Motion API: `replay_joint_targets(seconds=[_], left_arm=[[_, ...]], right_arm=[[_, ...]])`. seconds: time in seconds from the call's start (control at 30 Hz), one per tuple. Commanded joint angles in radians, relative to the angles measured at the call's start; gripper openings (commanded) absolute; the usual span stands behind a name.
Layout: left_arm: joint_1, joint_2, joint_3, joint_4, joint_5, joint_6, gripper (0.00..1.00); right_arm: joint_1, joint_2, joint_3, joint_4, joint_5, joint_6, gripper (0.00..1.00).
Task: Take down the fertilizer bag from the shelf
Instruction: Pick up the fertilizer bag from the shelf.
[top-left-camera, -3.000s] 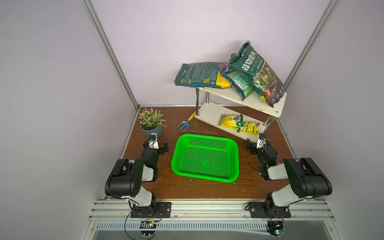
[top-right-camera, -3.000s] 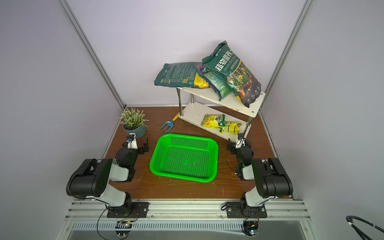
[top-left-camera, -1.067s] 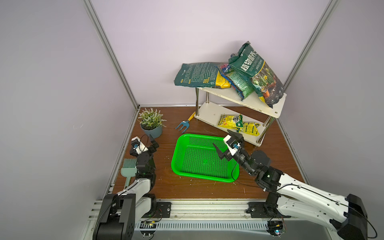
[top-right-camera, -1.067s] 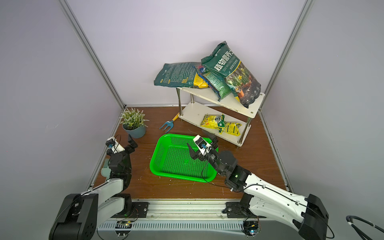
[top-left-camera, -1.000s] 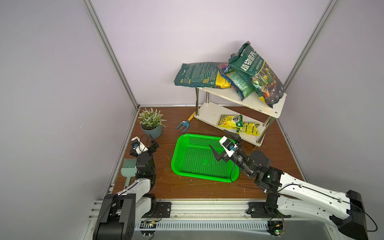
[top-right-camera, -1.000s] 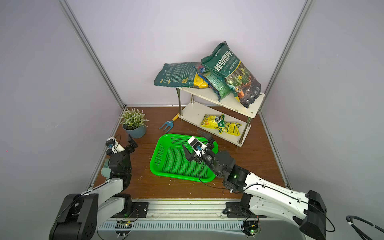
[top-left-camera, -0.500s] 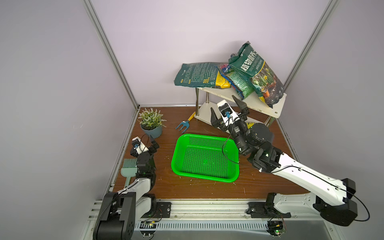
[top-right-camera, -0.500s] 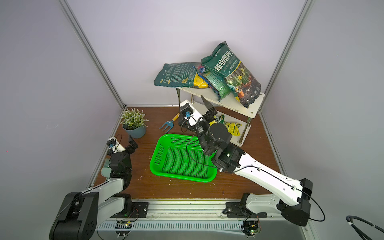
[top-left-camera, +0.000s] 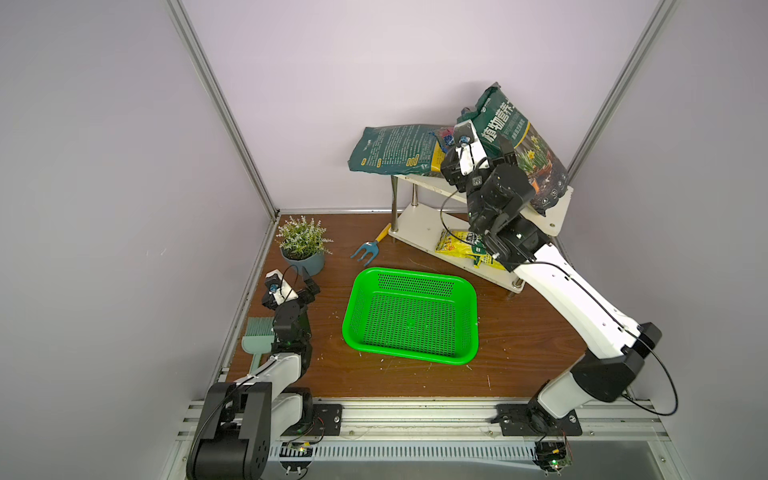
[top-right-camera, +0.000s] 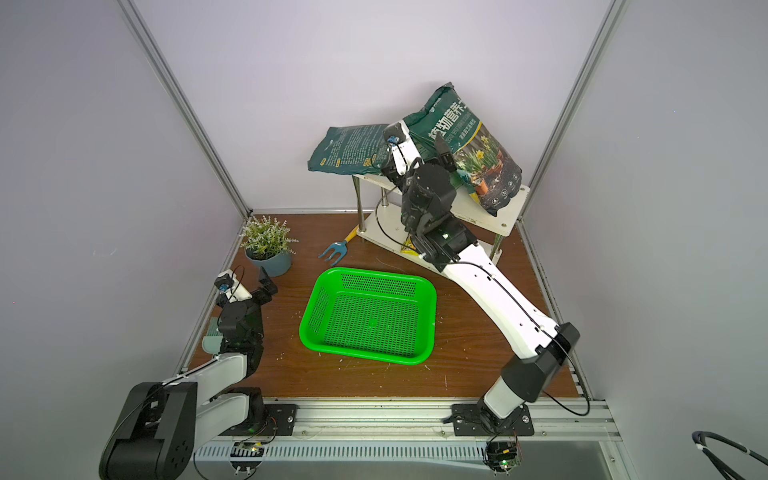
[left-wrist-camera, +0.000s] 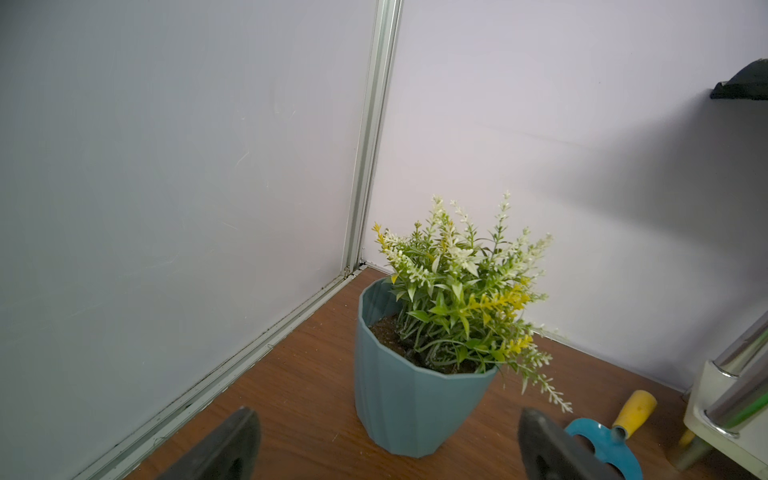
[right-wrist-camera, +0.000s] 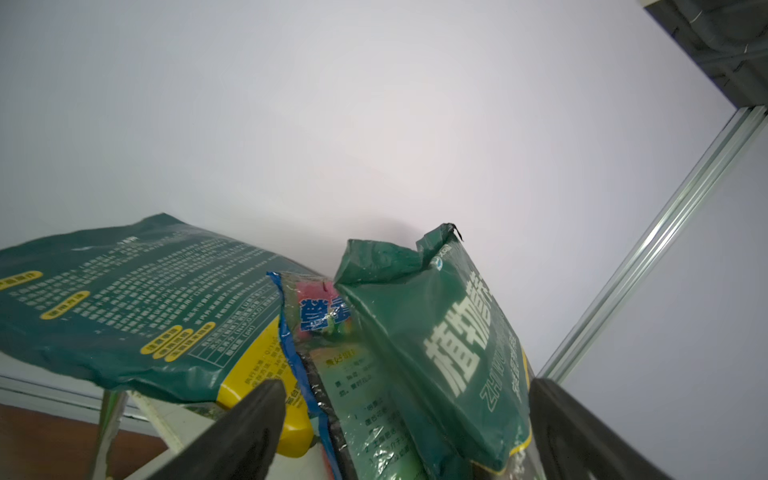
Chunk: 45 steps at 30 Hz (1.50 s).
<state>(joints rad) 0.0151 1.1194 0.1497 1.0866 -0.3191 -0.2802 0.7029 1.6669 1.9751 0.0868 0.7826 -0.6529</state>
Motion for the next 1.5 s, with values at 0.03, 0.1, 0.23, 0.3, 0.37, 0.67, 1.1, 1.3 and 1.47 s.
replay_joint_targets(seconds=[0.03, 0.1, 0.23, 0.3, 0.37, 0.67, 1.1, 1.3, 1.47], left_arm=[[0.002, 0.014, 0.035, -0.015, 0.026, 0.012, 1.0], [0.002, 0.018, 0.041, -0.019, 0.033, 0.014, 1.0], [0.0, 0.016, 0.042, -0.024, 0.037, 0.013, 1.0], [0.0, 0.016, 0.042, -0.024, 0.035, 0.013, 1.0], [0.0, 0.015, 0.044, -0.024, 0.034, 0.01, 1.0], [0.0, 0.009, 0.04, -0.025, 0.027, 0.008, 1.0], [-0.082, -0.058, 0.358, -0.558, 0.289, -0.243, 1.0], [-0.089, -0.064, 0.803, -1.013, 0.431, -0.303, 1.0], [-0.04, -0.054, 1.067, -1.214, 0.37, -0.018, 1.0]], right_arm=[[-0.035, 0.135, 0.257, -0.231, 0.055, 0.056, 0.99], [-0.043, 0.213, 0.376, -0.284, 0.093, 0.047, 0.99], [-0.064, 0.262, 0.425, -0.253, 0.146, 0.033, 0.99], [-0.076, 0.275, 0.445, -0.254, 0.168, 0.035, 0.99], [-0.088, 0.272, 0.445, -0.266, 0.163, 0.053, 0.82], [-0.099, 0.136, 0.36, -0.249, 0.128, 0.11, 0.0], [0.076, -0.362, -0.041, 0.043, 0.148, -0.048, 0.0], [0.274, -0.324, 0.046, 0.122, 0.299, -0.316, 0.0], [0.48, -0.28, 0.067, 0.248, 0.376, -0.483, 0.0]])
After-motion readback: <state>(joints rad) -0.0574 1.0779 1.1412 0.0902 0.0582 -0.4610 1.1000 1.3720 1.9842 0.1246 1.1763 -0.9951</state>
